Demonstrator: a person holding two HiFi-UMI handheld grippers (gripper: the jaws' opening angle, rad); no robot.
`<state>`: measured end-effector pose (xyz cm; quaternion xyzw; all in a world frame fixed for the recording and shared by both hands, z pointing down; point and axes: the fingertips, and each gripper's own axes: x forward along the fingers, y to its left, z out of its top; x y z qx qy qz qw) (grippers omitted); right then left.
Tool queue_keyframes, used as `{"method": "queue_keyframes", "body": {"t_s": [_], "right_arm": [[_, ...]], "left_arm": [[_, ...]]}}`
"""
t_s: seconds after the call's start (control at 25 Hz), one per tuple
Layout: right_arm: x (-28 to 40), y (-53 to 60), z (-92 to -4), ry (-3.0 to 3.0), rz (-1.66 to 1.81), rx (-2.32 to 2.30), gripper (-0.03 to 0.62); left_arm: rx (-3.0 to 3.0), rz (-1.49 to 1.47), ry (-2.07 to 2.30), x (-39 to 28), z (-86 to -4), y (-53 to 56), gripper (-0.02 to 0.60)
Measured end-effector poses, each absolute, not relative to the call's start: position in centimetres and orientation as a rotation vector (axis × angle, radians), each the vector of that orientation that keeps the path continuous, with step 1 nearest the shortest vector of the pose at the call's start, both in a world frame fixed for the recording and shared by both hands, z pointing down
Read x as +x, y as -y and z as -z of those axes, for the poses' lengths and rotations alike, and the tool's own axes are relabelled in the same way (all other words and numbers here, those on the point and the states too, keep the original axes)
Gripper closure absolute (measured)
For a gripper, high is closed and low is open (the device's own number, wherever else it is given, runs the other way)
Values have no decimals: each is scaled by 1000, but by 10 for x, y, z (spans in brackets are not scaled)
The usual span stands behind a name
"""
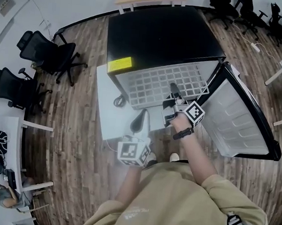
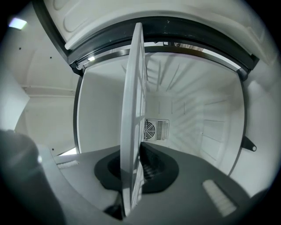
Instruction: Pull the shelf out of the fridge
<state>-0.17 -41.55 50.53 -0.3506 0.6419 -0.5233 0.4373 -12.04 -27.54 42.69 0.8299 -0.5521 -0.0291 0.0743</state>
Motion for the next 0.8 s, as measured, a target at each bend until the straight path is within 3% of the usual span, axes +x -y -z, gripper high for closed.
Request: {"method": "queue_keyframes", "body": {"t_s": [0.8], "right_arm": [[6,364,-510,-1656,1305,-847,563]], "left_arm": [[2512,105,1558,-113,-429,271,580]]}}
